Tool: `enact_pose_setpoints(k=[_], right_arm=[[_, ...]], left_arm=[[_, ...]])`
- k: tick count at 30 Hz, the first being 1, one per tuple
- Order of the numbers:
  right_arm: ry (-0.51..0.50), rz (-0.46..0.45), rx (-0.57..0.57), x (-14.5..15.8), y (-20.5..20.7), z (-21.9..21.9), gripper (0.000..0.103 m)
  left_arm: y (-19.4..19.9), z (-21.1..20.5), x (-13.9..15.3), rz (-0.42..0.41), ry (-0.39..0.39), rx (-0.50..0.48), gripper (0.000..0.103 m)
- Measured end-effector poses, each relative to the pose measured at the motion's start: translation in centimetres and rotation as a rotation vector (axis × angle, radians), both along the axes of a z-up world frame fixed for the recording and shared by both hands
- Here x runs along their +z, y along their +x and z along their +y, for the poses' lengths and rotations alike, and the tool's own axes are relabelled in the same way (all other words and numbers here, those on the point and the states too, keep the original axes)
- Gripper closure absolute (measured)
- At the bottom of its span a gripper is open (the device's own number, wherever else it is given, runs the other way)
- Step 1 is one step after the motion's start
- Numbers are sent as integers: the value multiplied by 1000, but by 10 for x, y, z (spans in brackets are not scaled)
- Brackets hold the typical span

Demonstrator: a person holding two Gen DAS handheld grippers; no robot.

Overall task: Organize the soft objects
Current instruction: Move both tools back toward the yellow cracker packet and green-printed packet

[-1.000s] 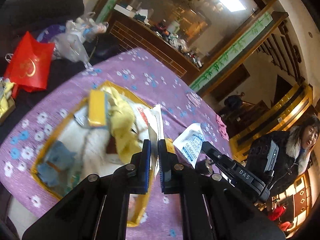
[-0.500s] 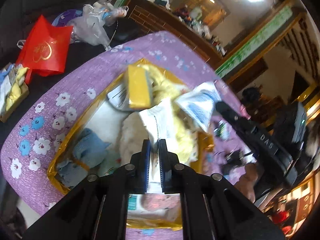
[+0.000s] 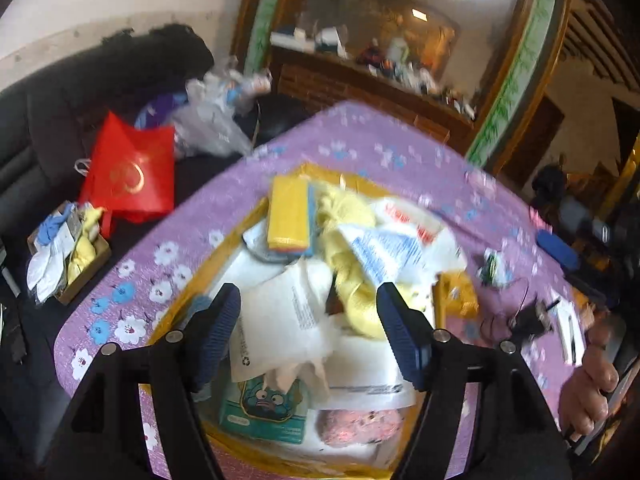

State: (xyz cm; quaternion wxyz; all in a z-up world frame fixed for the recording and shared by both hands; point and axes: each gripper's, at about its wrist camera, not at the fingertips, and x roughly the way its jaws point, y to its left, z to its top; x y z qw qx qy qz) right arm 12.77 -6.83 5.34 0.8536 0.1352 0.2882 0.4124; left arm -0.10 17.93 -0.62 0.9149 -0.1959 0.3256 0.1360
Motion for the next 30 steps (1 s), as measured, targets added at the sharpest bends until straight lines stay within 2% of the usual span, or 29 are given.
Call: enact_pose_setpoints(k=[2, 4, 5, 8, 10, 17, 23, 30], right_arm=[[-41, -38, -24, 0, -4, -30, 28], [-82, -51, -35, -2, -3, -54, 23], [-99, -49, -31, -5, -2, -64, 23], [-139, -58, -63, -12, -4, -90, 23], [-111, -37, -93, -17, -2, -106, 23], [-12, 81, -151, -30, 19, -139, 24], [67, 179, -170, -43, 40, -156, 24], [74, 198, -187, -49, 46, -157, 24]], left_arm=[[-14, -4, 10, -68, 29, 54, 33], [-21, -16, 21, -128, 57, 57, 33], [-18, -23, 24, -130, 72, 45, 33], [-3, -53, 33, -132, 60, -95, 33], [14, -75, 35, -100, 62, -164, 33], [73, -121, 29, 39, 48, -296, 33], [92, -129, 5, 140, -41, -299, 33], [90, -122, -1, 154, -82, -294, 33]])
